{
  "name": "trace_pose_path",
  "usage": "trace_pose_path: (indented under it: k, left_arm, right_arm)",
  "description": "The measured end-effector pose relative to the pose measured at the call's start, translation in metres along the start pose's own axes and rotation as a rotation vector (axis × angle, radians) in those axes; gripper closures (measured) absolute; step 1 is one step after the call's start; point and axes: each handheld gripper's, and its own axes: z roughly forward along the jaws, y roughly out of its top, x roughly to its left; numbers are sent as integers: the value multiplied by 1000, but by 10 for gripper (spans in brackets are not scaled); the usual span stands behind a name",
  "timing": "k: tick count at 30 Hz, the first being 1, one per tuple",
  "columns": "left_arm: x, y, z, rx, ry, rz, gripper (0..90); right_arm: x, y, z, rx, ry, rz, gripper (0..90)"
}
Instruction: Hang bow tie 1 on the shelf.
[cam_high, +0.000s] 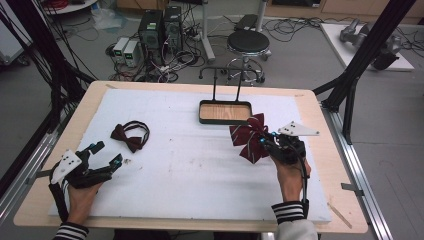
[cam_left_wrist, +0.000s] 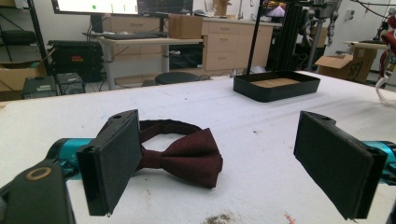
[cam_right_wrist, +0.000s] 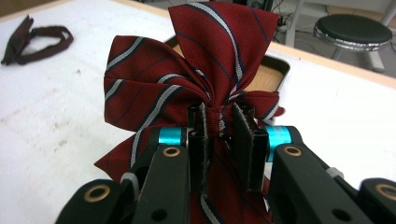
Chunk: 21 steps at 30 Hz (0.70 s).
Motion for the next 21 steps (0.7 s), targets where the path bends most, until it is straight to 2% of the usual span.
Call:
trace_pose_path:
  k: [14,21]
  left_arm:
    - [0,0,0,0,1,-2,155]
    - [0,0,0,0,2,-2,155]
  right_arm:
    - [-8,29,0,-86,-2,16,768]
    - [-15,40,1,-109,7,30,768]
